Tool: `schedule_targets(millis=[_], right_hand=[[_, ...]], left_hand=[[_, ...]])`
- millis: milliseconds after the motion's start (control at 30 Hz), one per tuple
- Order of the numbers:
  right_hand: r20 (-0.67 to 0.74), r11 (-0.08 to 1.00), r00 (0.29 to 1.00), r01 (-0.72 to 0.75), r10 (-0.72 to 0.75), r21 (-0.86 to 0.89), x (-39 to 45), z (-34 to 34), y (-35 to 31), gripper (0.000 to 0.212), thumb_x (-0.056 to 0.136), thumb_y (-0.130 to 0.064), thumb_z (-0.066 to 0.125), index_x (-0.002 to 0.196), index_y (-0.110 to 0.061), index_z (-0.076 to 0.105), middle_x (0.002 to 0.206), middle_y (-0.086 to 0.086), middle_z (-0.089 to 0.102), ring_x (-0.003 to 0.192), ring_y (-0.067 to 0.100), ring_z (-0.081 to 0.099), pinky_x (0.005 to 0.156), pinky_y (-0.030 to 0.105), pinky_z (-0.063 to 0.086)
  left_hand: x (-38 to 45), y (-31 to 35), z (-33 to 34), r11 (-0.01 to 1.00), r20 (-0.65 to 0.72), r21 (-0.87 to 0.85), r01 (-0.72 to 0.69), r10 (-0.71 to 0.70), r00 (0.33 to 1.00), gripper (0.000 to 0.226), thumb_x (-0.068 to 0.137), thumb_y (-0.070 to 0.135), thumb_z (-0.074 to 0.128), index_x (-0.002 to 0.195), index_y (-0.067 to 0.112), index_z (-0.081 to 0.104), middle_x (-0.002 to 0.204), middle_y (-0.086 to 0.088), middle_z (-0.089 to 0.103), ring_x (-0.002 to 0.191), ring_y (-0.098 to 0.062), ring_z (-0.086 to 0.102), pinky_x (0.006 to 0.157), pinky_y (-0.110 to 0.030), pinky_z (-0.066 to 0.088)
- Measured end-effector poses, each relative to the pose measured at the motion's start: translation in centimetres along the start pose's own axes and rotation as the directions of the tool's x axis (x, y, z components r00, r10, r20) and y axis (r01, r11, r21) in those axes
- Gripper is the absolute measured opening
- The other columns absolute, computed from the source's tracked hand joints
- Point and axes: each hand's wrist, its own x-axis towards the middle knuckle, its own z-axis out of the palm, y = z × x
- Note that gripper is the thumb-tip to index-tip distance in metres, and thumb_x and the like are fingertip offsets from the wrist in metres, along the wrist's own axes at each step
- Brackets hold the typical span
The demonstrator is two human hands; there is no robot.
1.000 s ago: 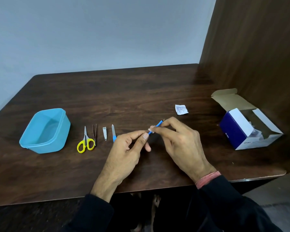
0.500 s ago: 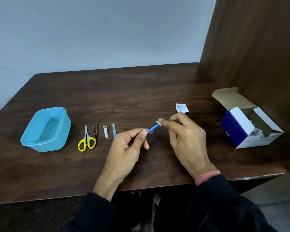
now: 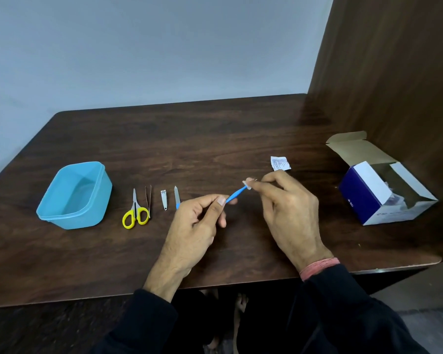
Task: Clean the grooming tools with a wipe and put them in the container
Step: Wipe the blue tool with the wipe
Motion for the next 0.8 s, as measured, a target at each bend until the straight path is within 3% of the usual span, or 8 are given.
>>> schedule_targets(millis=[100,267,433,567,700,800], right_hand=[[-0.022,0.998,0.999,-0.047,0.046,-0.030,0.15,-0.01,-0.12,0.022,0.107,-0.017,0.070,0.121,-0.019,0.086,0.102,-0.004,0.070,0.088,0.015,0.069,0.070,0.038,0.063],[0.051,0.996,0.994,0.092,-0.092,0.011,-0.20,0.09,-0.38,0.024,0.111,-0.018,0.066,0.124,-0.023,0.085,0.107,-0.007,0.072,0.091,0.017,0.071,0.065,0.041,0.063],[-0.024,0.998,0.997,-0.067,0.067,-0.005,0.18,-0.02,-0.11,0.018,0.103,-0.012,0.078,0.118,-0.017,0.087,0.102,-0.005,0.072,0.087,0.015,0.070,0.069,0.040,0.064],[0.020,1.000,1.000,-0.013,0.012,0.025,0.11,-0.08,-0.23,0.015,0.107,-0.016,0.076,0.117,-0.017,0.087,0.101,-0.006,0.071,0.085,0.011,0.068,0.069,0.035,0.062],[-0.015,0.998,0.998,-0.063,0.064,0.024,0.33,-0.12,-0.26,0.014,0.103,-0.016,0.078,0.114,-0.016,0.087,0.099,-0.007,0.072,0.080,0.002,0.058,0.070,0.031,0.061],[0.040,0.996,0.999,0.031,-0.034,0.088,0.01,-0.02,-0.43,0.015,0.106,-0.014,0.077,0.117,-0.017,0.087,0.103,-0.007,0.074,0.088,0.004,0.068,0.073,0.034,0.063]], left_hand=[[-0.06,0.07,-0.01,1.000,-0.011,-0.028,0.006,-0.006,1.000,0.031,0.117,0.029,0.056,0.111,0.022,0.086,0.070,-0.002,0.057,0.047,-0.014,0.030,0.041,-0.023,0.022],[-0.08,0.10,-0.12,1.000,0.004,0.000,0.003,-0.003,1.000,0.033,0.118,0.030,0.055,0.107,0.021,0.085,0.071,-0.012,0.052,0.047,-0.017,0.029,0.042,-0.026,0.021],[-0.12,0.36,0.02,1.000,-0.008,0.012,0.005,-0.005,1.000,0.032,0.118,0.029,0.054,0.115,0.020,0.084,0.068,0.003,0.057,0.046,-0.012,0.033,0.041,-0.022,0.026],[-0.20,0.36,0.02,1.000,-0.011,0.020,0.014,-0.014,1.000,0.032,0.118,0.029,0.054,0.114,0.020,0.084,0.069,0.002,0.056,0.045,-0.010,0.032,0.041,-0.019,0.027],[-0.19,0.46,0.03,1.000,-0.005,0.027,0.015,-0.014,1.000,0.032,0.118,0.029,0.054,0.114,0.021,0.085,0.069,0.002,0.057,0.044,-0.011,0.033,0.041,-0.019,0.028],[-0.22,0.55,-0.02,0.999,-0.002,0.043,0.009,-0.009,1.000,0.032,0.119,0.028,0.054,0.112,0.023,0.084,0.067,0.004,0.058,0.044,-0.011,0.034,0.041,-0.020,0.029]])
